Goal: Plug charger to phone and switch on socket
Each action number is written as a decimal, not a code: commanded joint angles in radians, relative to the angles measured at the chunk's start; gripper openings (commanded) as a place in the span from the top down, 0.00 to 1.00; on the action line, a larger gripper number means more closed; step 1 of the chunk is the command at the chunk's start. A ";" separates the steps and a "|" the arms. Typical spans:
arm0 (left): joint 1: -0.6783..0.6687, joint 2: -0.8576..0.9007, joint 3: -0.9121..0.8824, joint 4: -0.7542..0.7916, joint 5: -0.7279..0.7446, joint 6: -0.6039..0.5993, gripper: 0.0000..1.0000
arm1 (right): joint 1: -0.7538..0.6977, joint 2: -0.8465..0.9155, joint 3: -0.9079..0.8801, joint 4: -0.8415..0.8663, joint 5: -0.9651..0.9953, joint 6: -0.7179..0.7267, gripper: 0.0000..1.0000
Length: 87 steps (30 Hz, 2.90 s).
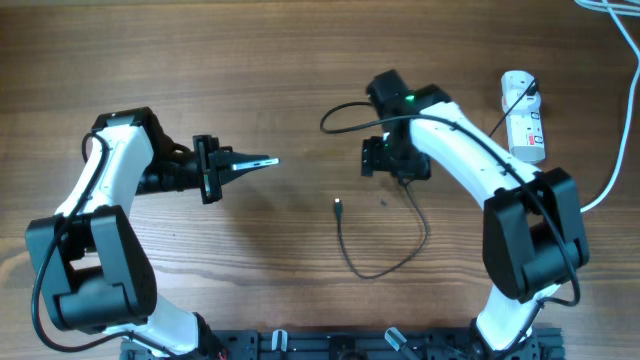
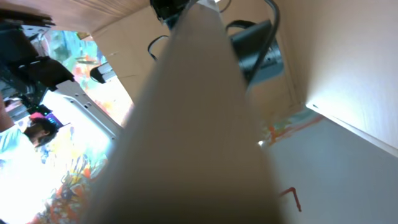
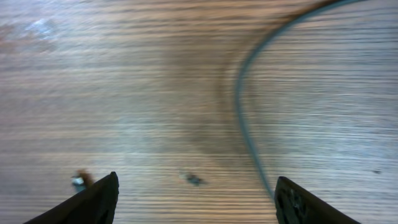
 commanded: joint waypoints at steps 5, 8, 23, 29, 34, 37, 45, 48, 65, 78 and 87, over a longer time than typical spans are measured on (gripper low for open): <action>0.003 -0.030 0.001 -0.007 0.067 0.028 0.96 | 0.008 -0.005 -0.004 -0.034 -0.032 -0.049 0.20; 0.003 -0.030 0.001 -0.006 0.067 0.028 0.96 | 0.026 -0.005 -0.004 -0.050 -0.151 -0.097 0.20; 0.129 -0.030 0.001 0.037 0.063 0.014 0.96 | 0.393 -0.005 -0.204 0.191 0.016 0.142 0.48; 0.128 -0.030 0.001 0.058 -0.023 0.014 0.96 | 0.391 -0.005 -0.207 0.196 0.103 0.165 0.65; 0.127 -0.030 0.001 0.058 -0.031 0.164 0.96 | 0.387 -0.005 -0.207 0.246 0.140 0.164 0.65; 0.127 -0.030 0.001 0.082 -0.091 0.329 0.96 | 0.386 -0.005 -0.207 0.227 0.182 0.156 0.65; 0.127 -0.030 0.001 0.328 -0.379 0.330 0.96 | 0.340 -0.005 -0.207 0.154 0.236 0.135 0.64; 0.127 -0.030 0.001 0.419 -0.446 0.325 0.96 | 0.312 -0.005 -0.207 0.157 0.190 0.083 0.64; 0.127 -0.030 0.001 0.653 -0.678 0.290 0.96 | 0.306 -0.005 -0.208 0.206 -0.068 0.068 0.53; 0.127 -0.030 0.001 0.795 -0.678 0.139 0.96 | 0.306 -0.005 -0.248 0.258 -0.090 0.166 0.71; 0.127 -0.030 0.001 0.814 -0.678 0.139 0.96 | 0.305 -0.005 -0.248 0.270 -0.144 0.188 0.96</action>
